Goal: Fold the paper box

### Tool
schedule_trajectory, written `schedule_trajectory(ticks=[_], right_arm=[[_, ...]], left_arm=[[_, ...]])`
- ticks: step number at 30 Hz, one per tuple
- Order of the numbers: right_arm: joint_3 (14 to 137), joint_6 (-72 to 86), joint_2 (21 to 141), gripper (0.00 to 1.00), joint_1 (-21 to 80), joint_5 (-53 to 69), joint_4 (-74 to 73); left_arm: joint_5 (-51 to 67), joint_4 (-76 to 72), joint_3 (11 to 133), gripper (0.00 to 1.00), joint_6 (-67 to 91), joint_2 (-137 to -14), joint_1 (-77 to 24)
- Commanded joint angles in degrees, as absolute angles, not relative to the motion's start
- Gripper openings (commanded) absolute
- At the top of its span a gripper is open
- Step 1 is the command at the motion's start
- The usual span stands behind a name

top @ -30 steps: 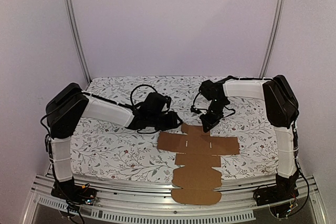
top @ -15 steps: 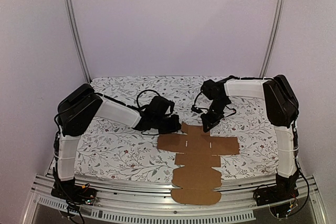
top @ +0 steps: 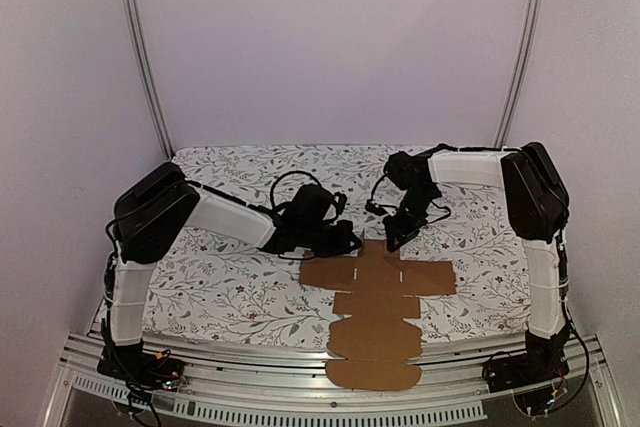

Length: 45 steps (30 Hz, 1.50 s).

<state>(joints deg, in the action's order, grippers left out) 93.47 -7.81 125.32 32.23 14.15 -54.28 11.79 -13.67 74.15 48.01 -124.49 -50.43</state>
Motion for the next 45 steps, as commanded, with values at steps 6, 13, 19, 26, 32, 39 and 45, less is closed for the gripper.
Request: schedule_trajectory(ticks=[6,13,19,26,32,39,45], right_arm=[[89.87,-7.39,133.22,0.06,32.61,11.93,-54.22],[89.73,-7.38,133.17,0.07,31.76,12.73,-54.39],[89.52,-7.00,133.23,0.07,30.73,13.34,-54.40],[88.94,-6.90,132.65,0.07,27.63,15.08,-54.31],[88.59,-6.77,131.83,0.08,26.98,15.65,-53.80],[88.33,-6.68,131.20,0.12,26.94,17.32,-53.77],[87.96,-7.04,125.55,0.19,26.96,18.50,-53.74]], left_arm=[[14.41,-11.31,80.32,0.00,47.57,-131.29,-51.77],[12.72,1.05,85.37,0.00,45.87,-137.87,-52.08],[8.35,5.81,84.71,0.00,41.99,-136.61,-52.38],[-5.77,5.33,77.12,0.26,36.94,-115.62,-53.87],[-8.47,10.77,64.12,0.41,42.75,-102.40,-56.29],[-3.30,4.06,51.13,0.44,53.68,-99.70,-60.75],[-5.89,1.01,48.74,0.45,56.14,-100.60,-61.11]])
